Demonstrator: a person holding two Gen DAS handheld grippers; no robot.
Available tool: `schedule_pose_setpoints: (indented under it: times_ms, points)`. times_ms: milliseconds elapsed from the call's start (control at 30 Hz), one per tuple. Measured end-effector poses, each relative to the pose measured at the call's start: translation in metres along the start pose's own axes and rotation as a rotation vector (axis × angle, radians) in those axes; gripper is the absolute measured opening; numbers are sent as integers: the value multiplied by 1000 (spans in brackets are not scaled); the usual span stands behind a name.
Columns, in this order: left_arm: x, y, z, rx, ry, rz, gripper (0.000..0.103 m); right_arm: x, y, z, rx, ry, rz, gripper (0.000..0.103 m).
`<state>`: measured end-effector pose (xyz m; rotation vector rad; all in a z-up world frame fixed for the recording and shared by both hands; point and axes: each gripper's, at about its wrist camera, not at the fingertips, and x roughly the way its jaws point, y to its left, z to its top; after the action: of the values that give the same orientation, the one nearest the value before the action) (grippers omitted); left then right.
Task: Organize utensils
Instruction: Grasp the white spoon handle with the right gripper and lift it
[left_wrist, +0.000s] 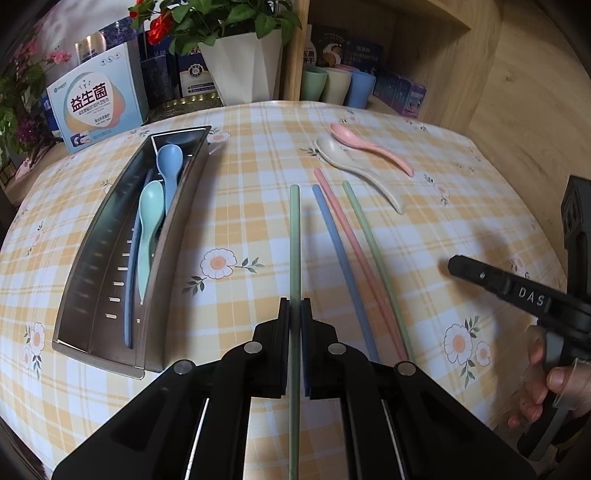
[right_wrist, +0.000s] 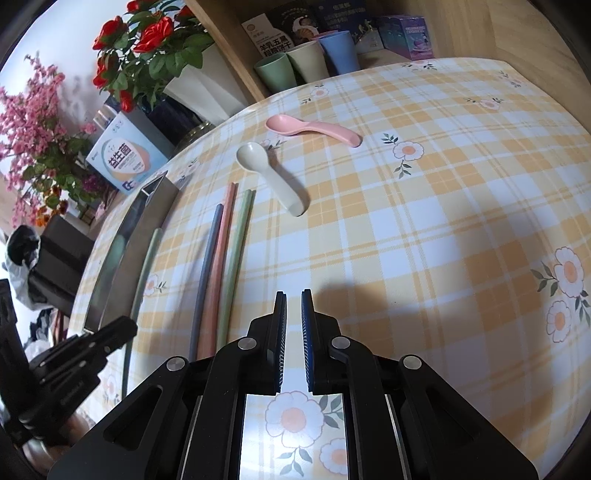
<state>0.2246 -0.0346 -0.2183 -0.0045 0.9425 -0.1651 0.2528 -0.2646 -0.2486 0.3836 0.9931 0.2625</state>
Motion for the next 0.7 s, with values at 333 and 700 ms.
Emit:
schedule_pose_setpoints:
  times_ms: [333, 700]
  points:
    - [-13, 17, 9, -45, -58, 10, 6, 5, 11, 17, -118, 0, -40, 9]
    - [-19, 39, 8, -114, -83, 1, 6, 45, 41, 89, -392, -15, -103, 26]
